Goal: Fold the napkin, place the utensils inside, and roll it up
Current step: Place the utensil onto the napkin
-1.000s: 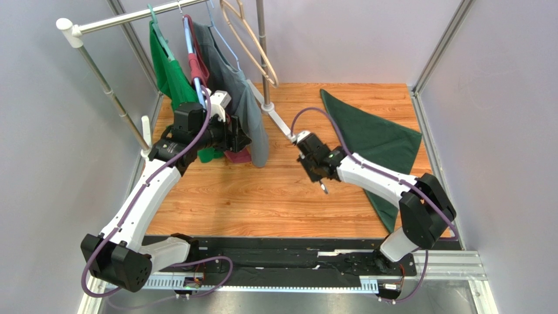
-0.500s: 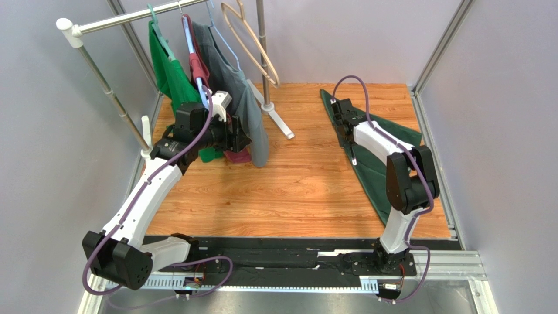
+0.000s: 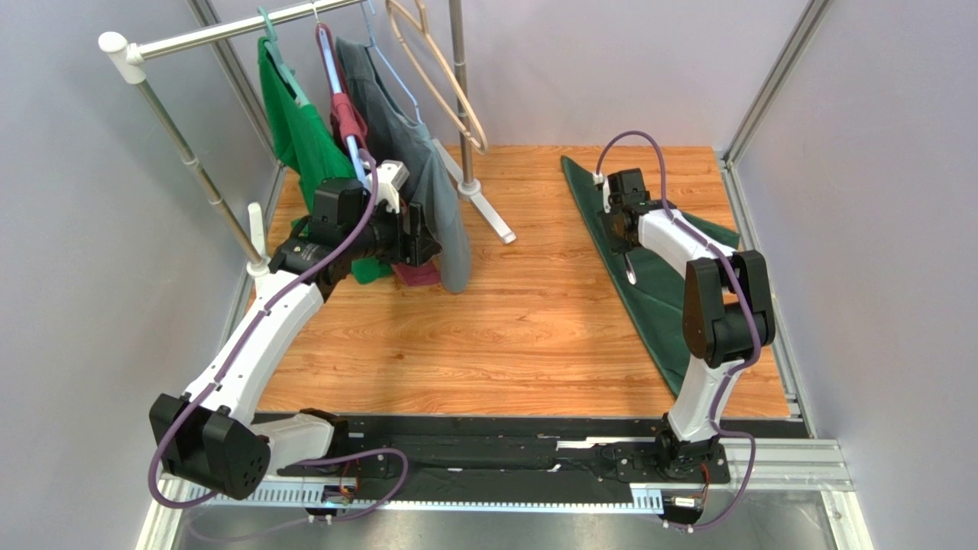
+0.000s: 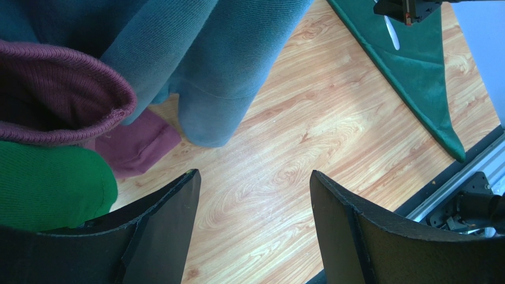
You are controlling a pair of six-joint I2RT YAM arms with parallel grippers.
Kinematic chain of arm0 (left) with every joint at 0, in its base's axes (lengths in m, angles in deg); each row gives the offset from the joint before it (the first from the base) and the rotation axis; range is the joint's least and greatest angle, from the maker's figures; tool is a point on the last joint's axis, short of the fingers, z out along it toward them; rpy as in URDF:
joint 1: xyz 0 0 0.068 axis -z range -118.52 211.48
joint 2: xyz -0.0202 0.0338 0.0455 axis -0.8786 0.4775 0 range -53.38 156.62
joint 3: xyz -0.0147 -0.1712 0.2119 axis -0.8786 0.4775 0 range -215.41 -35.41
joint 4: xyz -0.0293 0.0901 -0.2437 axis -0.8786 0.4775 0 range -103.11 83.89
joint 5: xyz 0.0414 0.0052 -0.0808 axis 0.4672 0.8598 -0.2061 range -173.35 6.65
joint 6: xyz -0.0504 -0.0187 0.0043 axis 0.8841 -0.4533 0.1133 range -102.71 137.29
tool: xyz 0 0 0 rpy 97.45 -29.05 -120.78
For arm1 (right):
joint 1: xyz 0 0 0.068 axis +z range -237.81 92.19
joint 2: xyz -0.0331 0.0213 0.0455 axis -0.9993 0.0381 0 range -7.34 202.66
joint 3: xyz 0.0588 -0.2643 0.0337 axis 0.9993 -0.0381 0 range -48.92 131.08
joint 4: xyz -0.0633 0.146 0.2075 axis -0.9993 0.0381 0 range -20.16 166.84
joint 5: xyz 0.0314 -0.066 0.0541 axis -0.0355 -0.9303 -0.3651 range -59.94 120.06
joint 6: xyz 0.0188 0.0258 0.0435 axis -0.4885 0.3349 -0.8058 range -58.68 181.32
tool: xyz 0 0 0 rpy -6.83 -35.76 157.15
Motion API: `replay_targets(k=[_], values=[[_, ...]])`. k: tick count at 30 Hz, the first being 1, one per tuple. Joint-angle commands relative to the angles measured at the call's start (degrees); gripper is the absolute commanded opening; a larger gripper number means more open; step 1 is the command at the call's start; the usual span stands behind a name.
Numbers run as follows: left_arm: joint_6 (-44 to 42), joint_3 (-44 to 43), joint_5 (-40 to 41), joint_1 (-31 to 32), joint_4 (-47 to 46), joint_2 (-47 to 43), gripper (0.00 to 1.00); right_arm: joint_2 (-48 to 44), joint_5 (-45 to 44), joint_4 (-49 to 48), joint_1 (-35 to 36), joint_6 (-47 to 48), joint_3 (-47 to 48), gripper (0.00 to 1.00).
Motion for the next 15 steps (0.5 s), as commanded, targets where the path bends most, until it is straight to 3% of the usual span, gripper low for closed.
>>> replay_targets(k=[1,15], values=[[-0.7,-0.1,-0.2,-0.5,-0.8,0.2,0.77,0.4,3.9,-3.2,-0.4,2.9,-0.5,0.0],[-0.8,-0.1,-0.3,-0.5,-0.8,0.2,0.77,3.6,5.9,-3.5,-1.3,4.2,-0.6,0.0]])
